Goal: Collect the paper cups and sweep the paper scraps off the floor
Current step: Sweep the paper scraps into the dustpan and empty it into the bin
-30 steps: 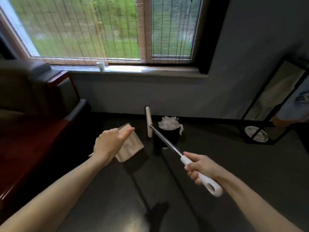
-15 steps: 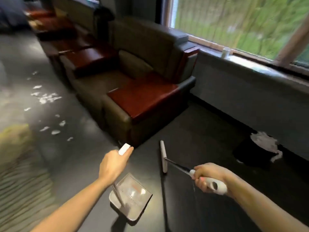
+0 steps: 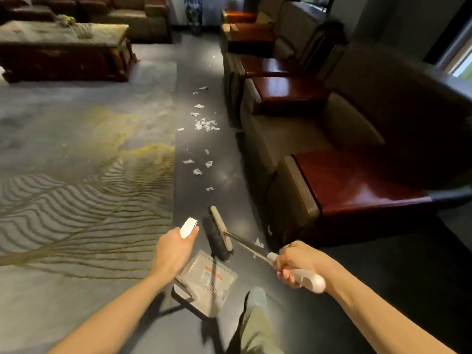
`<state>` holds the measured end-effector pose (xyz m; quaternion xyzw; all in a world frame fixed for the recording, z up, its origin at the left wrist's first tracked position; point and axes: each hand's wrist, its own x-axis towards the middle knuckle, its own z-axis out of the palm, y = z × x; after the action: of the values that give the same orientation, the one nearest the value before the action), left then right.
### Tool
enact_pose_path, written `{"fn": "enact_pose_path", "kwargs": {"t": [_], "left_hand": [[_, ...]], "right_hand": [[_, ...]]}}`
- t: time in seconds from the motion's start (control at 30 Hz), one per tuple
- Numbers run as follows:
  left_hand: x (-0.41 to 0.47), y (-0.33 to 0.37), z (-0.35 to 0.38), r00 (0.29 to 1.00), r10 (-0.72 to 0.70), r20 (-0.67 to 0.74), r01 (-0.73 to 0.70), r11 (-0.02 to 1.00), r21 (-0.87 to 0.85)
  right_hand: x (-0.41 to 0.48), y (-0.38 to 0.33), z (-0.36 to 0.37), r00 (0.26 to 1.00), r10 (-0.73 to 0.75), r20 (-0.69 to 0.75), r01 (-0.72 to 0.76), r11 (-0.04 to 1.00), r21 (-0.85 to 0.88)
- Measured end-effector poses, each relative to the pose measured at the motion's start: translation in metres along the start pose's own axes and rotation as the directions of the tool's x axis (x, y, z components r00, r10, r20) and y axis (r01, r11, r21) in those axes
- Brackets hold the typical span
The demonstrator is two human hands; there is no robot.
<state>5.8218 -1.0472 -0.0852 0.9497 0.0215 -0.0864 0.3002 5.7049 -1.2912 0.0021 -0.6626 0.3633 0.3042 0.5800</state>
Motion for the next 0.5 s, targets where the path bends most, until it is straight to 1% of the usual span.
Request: {"fn": "enact_pose_path", "kwargs": {"t": [0.1,0.17,0.2,0.27,0.37,0.43,0.5], "left_hand": [[0.056,0.003,-0.007,0.999,-0.046,-0.023,0.046,0.999,-0.010],[0.099,0.010,-0.011,0.996,-0.082,-0.037,0.081,0.997,-0.019],[0.122,0.014,-0.013,0.994,-0.097,-0.047,0.096,0.995,-0.030],[0.170,0.027,-0.018,0.989,-0.128,-0.070,0.125,0.991,-0.056],[0.231,0.048,-0.030,0.982,-0.155,-0.109,0.148,0.986,-0.072],[0.267,0.059,-0.039,0.973,-0.188,-0.137,0.168,0.975,-0.143],[0.301,0.070,-0.048,0.970,-0.199,-0.143,0.178,0.973,-0.145]], "right_hand": [[0.060,-0.024,0.010,0.999,-0.025,-0.046,0.016,0.983,-0.183],[0.103,-0.035,0.011,0.996,-0.050,-0.068,0.025,0.946,-0.324],[0.123,-0.043,0.007,0.995,-0.069,-0.066,0.040,0.925,-0.377],[0.161,-0.081,-0.009,0.995,-0.097,-0.019,0.078,0.887,-0.455],[0.209,-0.155,-0.032,0.999,-0.053,0.002,0.048,0.891,-0.452],[0.237,-0.203,-0.043,0.997,-0.079,-0.003,0.068,0.870,-0.488],[0.257,-0.247,-0.050,0.994,-0.109,0.015,0.102,0.858,-0.503]]}}
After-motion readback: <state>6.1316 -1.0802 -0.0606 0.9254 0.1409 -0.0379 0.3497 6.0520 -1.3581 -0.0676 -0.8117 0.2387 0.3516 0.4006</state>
